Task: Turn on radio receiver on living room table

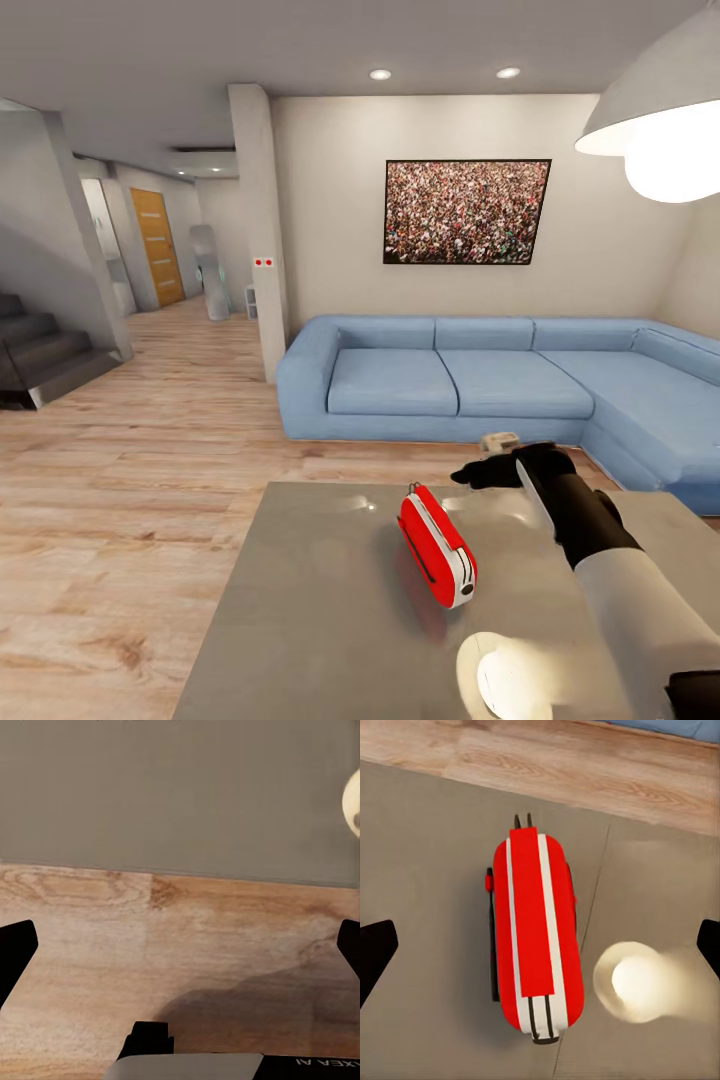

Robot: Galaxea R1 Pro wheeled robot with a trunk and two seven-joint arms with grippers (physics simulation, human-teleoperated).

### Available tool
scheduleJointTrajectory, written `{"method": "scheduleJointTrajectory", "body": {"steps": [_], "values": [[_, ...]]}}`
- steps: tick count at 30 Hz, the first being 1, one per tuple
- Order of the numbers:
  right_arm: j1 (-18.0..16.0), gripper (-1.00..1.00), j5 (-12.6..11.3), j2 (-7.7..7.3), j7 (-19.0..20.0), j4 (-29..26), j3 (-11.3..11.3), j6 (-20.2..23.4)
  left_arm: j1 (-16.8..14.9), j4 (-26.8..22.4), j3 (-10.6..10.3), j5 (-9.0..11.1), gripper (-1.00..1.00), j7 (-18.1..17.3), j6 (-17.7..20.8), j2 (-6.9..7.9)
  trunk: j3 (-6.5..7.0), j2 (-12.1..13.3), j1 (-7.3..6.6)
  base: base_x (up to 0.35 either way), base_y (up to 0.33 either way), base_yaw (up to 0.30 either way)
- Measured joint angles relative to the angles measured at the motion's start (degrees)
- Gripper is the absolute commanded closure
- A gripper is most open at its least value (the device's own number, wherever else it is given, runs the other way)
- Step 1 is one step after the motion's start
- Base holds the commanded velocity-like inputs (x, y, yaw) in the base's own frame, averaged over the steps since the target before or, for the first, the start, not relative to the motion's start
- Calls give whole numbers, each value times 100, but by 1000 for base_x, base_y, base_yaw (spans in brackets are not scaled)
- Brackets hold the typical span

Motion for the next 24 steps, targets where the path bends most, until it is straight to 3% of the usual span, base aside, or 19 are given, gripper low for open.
{"method": "scheduleJointTrajectory", "body": {"steps": [10,12,19,24], "values": [[-201,-100,149,66,-105,1074,24,45,-1,-8,7,31,-100,0,-273,8,0,0,0,0,0,0],[-326,-100,462,226,-298,1504,26,53,-2,-2,8,34,-100,0,-314,2,0,0,0,0,0,0],[-449,-100,676,309,-365,1577,19,7,-1,-2,9,10,-100,0,-443,8,0,0,0,0,0,0],[-776,-100,691,342,-359,1573,12,6,0,5,4,-28,-100,0,-548,2,0,0,0,0,0,0]]}}
